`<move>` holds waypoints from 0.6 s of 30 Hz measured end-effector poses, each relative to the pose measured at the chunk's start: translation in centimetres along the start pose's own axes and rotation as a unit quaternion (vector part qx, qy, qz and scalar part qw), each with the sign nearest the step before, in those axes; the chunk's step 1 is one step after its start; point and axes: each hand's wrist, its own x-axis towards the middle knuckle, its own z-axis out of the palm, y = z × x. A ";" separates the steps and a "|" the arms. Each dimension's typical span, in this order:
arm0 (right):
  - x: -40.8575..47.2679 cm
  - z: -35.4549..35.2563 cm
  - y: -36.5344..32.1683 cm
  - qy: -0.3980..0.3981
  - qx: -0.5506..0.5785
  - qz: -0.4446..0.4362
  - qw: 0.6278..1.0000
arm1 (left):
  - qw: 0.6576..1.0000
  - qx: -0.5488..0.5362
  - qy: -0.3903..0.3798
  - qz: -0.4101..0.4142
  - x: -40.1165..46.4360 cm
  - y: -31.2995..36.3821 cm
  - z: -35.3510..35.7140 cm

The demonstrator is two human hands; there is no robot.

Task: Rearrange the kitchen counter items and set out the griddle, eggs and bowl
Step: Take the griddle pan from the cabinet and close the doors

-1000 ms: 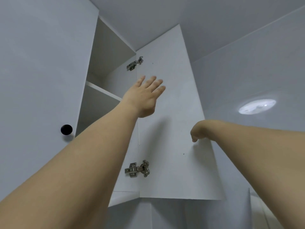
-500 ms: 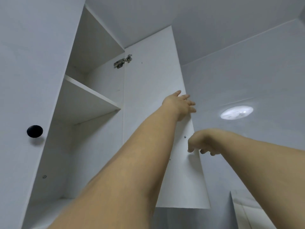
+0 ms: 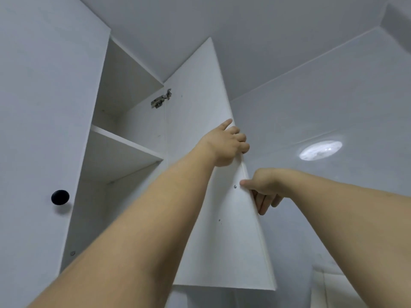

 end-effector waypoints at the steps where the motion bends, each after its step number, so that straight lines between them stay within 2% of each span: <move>1: -0.6 0.0 -0.3 -0.008 0.004 -0.011 1.000 | 1.000 0.001 -0.003 -0.003 -0.6 -0.3 -0.6; 9: -5.0 1.5 -4.1 -0.019 -0.031 -0.106 0.994 | 0.996 -0.055 -0.018 -0.071 -7.4 -1.9 -3.9; 14: -5.6 3.1 -6.3 -0.015 -0.009 -0.161 0.987 | 0.993 -0.031 -0.050 -0.103 -10.7 -3.5 -4.9; 18: -5.9 6.0 -7.8 -0.016 0.042 -0.219 0.975 | 0.985 0.017 -0.127 -0.120 -13.2 -4.3 -5.7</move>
